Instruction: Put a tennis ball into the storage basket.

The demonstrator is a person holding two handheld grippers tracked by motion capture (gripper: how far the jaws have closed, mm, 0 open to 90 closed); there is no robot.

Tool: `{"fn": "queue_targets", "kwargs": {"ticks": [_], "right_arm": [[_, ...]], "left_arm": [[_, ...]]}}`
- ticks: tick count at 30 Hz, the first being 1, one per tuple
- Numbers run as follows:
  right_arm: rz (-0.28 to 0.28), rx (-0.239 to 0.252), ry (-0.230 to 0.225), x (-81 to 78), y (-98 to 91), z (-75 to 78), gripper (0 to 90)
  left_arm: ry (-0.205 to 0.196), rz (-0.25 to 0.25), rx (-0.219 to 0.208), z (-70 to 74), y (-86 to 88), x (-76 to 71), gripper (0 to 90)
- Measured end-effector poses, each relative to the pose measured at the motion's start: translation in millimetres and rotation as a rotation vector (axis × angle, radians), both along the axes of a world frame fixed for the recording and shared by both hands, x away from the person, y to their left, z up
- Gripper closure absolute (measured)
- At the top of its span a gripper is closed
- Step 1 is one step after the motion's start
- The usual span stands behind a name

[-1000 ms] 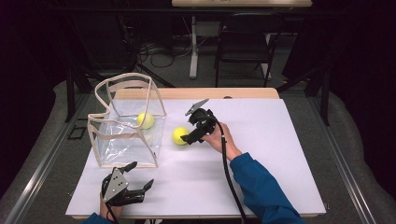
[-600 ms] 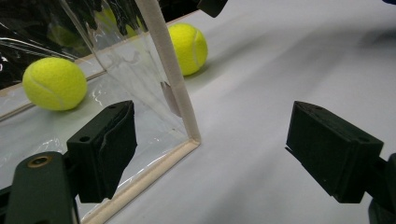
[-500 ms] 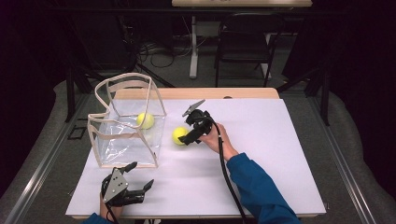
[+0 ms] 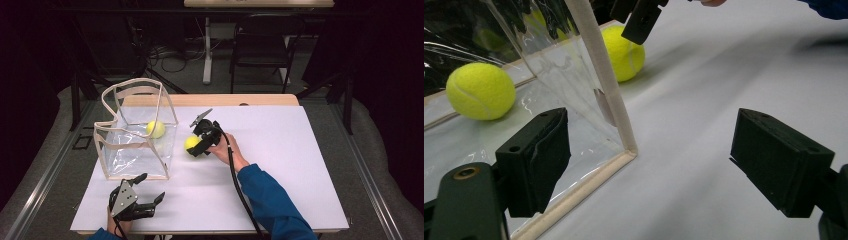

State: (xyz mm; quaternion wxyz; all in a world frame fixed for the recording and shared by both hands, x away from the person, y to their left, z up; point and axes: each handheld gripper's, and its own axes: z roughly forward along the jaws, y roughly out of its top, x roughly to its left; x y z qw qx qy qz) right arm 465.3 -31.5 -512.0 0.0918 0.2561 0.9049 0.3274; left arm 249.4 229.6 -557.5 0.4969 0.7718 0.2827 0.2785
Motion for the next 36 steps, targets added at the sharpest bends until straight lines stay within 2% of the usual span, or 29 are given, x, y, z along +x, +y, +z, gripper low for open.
{"fn": "queue_targets", "kwargs": {"ticks": [10, 23, 26, 29, 31, 36], "right_arm": [[0.005, -0.017, 0.021, 3.1, 9.8, -12.3, 0.0], [0.015, -0.028, 0.035, 4.1, 15.1, -19.2, 2.6], [0.015, -0.029, 0.038, 4.8, 15.2, -20.9, 6.3], [0.012, -0.036, 0.037, 3.7, 16.3, -23.1, 13.8], [0.003, -0.038, 0.043, 3.0, 16.6, -23.3, 14.9], [-0.011, -0.049, 0.027, 4.9, 14.3, -23.7, 22.8]], "left_arm": [[-0.007, -0.001, 0.001, 0.7, 0.2, -0.9, 15.9], [-0.003, 0.001, 0.001, 0.3, 0.5, -0.5, 15.9], [-0.008, -0.002, 0.001, 0.7, 0.7, -1.1, 15.9], [-0.008, -0.002, 0.001, 1.0, 0.5, -1.6, 15.9], [-0.008, -0.003, 0.001, 0.9, 0.7, -1.0, 15.9], [-0.007, -0.002, 0.0, 0.7, 0.9, -1.1, 15.9]]}}
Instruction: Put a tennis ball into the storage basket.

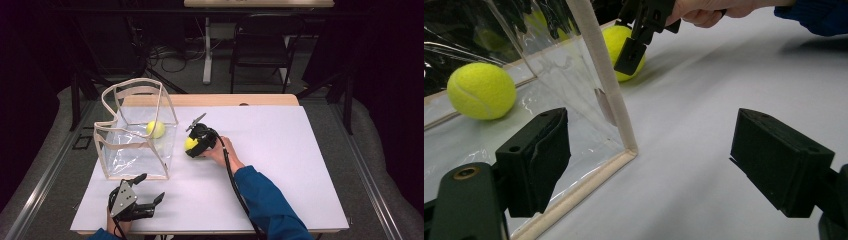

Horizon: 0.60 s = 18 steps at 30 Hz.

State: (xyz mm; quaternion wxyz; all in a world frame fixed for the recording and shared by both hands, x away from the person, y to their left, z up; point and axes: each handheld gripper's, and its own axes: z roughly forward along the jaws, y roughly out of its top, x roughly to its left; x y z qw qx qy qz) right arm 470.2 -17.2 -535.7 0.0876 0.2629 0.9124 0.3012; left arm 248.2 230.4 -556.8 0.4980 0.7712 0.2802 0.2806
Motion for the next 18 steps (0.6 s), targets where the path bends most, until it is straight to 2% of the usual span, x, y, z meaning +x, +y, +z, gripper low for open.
{"fn": "queue_targets", "kwargs": {"ticks": [18], "right_arm": [[0.012, -0.003, -0.007, 1.1, -2.0, 0.9, 26.1]], "left_arm": [[-0.002, 0.001, 0.001, 0.1, 0.0, 0.0, 15.9]]}}
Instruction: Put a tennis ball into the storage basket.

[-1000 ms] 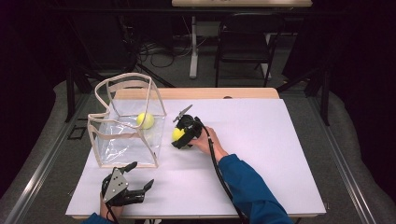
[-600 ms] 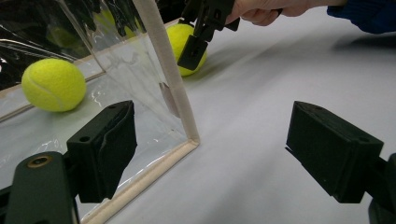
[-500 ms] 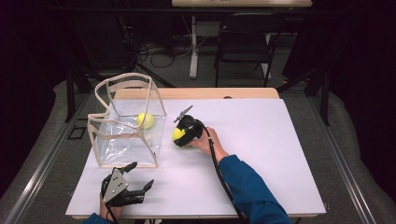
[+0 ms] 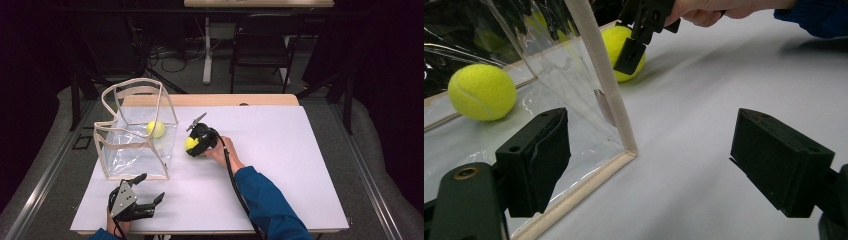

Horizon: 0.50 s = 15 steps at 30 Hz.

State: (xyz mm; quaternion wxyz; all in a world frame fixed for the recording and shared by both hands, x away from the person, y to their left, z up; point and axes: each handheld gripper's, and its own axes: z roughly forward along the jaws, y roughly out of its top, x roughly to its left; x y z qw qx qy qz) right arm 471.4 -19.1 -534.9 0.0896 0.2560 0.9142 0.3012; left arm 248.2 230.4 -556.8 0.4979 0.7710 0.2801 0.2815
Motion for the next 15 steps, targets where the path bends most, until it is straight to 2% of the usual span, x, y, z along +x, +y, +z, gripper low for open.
{"fn": "queue_targets", "kwargs": {"ticks": [6, 15], "right_arm": [[-0.009, 0.007, 0.004, -0.5, -2.9, 2.8, 26.1], [0.001, -0.002, -0.03, -3.8, -6.5, 12.3, 26.2]], "left_arm": [[-0.001, 0.0, -0.001, 0.3, 0.5, -0.8, 15.9], [0.0, 0.003, 0.001, 0.3, 1.2, -0.2, 15.9]]}}
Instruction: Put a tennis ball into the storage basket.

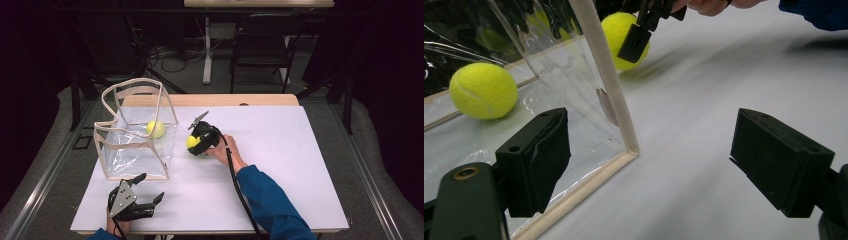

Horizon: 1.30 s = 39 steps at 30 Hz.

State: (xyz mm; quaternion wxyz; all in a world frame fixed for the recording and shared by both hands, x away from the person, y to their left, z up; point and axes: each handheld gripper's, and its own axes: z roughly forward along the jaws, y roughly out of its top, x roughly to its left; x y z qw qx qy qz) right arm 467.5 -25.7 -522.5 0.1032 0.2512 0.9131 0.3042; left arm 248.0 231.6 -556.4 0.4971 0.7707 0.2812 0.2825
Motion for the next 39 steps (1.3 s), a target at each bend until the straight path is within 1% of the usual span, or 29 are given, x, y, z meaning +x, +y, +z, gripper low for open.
{"fn": "queue_targets", "kwargs": {"ticks": [3, 4, 5, 6, 12, 13, 20, 34, 39], "right_arm": [[-0.005, 0.005, 0.0, -1.2, -1.2, 2.2, 26.2], [0.003, 0.006, -0.01, -1.1, -2.0, 3.4, 26.2], [-0.003, 0.007, -0.007, -2.0, -2.5, 5.1, 26.2], [0.0, 0.015, -0.016, -3.0, -3.9, 8.3, 26.2], [0.002, 0.02, -0.028, -5.5, -6.5, 14.4, 26.2], [0.0, 0.025, -0.029, -6.1, -6.9, 15.2, 26.2], [0.004, 0.017, -0.043, -7.7, -8.9, 21.1, 26.2], [-0.007, 0.045, -0.059, -9.4, -15.8, 30.9, 26.2], [-0.003, 0.048, -0.066, -10.3, -18.3, 34.0, 26.2]], "left_arm": [[-0.001, 0.0, 0.0, 0.2, -0.2, -0.4, 15.9], [-0.002, -0.002, 0.0, 0.2, -0.2, -0.4, 15.9], [-0.002, -0.001, -0.002, 0.2, -0.3, -0.4, 15.9], [-0.001, 0.002, -0.001, 0.1, -0.2, 0.0, 15.9], [-0.002, 0.0, 0.0, 0.2, -0.4, -0.7, 15.9], [-0.001, 0.001, -0.002, 0.2, -0.6, -0.9, 15.9], [0.0, 0.002, -0.003, -0.4, -0.4, 0.4, 15.9], [-0.003, 0.001, -0.004, 0.1, -0.6, -0.8, 15.9], [-0.002, 0.001, 0.0, -0.3, -0.7, 0.3, 15.9]]}}
